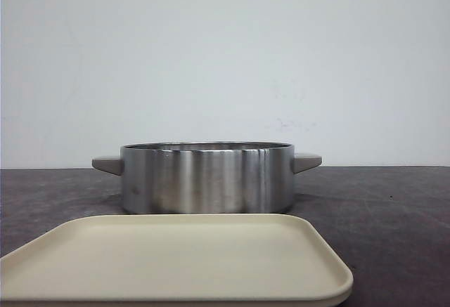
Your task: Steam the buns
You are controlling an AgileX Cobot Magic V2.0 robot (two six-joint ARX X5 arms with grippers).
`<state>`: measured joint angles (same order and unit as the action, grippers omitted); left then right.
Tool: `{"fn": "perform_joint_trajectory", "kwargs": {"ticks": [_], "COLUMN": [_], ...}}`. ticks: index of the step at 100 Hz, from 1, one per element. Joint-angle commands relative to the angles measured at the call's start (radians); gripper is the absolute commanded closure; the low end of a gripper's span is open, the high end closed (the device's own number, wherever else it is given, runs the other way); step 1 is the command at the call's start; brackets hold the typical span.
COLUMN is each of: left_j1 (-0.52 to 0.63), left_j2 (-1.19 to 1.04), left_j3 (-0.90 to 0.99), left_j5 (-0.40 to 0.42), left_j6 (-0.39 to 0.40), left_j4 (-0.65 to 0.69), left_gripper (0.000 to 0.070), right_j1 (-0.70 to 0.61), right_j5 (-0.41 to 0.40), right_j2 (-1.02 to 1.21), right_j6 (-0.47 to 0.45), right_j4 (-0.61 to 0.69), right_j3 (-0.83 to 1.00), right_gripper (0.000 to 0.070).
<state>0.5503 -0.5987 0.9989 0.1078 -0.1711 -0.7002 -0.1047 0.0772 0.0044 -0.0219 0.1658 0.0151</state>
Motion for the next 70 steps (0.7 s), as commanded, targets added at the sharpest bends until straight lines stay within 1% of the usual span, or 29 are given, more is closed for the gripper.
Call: {"fn": "perform_joint_trajectory", "kwargs": {"ticks": [1,28,38,42,48,55,70], "left_j1": [0.006,0.006,-0.019,-0.044,-0.080,-0.140,-0.272], "left_j2": [-0.002,-0.002,0.016,0.032,0.060,0.122,0.305], "left_j3": [0.012,0.012,0.012,0.010,-0.008,-0.074,-0.295], "left_j5": [0.005,0.005,0.016,-0.001,-0.048,-0.112,-0.119], "left_j6": [0.003,0.003,0.072,0.086,0.101,0.137,0.186], "left_j4": [0.013,0.013,0.002,-0.022,-0.041,-0.008,0.138], "left_gripper": [0.0694,0.0694,0.0694,0.0694,0.0694,0.0694,0.0694], "right_j1": [-0.002,-0.002,-0.002,-0.002,-0.002,-0.002,-0.002], "right_j5": [0.001,0.001,0.001,0.001,0.002,0.001,0.001], "right_j2": [-0.001,-0.001,-0.001,-0.001,-0.001,-0.001,-0.001], "right_j6": [0.010,0.010,0.010,0.010,0.010,0.010,0.010], "right_j4": [-0.008,-0.008,-0.008,-0.008,-0.008,-0.008,-0.008], "right_j3": [-0.003,-0.003,-0.003,-0.003,-0.003,-0.003,-0.003], "right_gripper": [0.0692,0.0692,0.0692,0.0692,0.0692,0.0692,0.0692]}}
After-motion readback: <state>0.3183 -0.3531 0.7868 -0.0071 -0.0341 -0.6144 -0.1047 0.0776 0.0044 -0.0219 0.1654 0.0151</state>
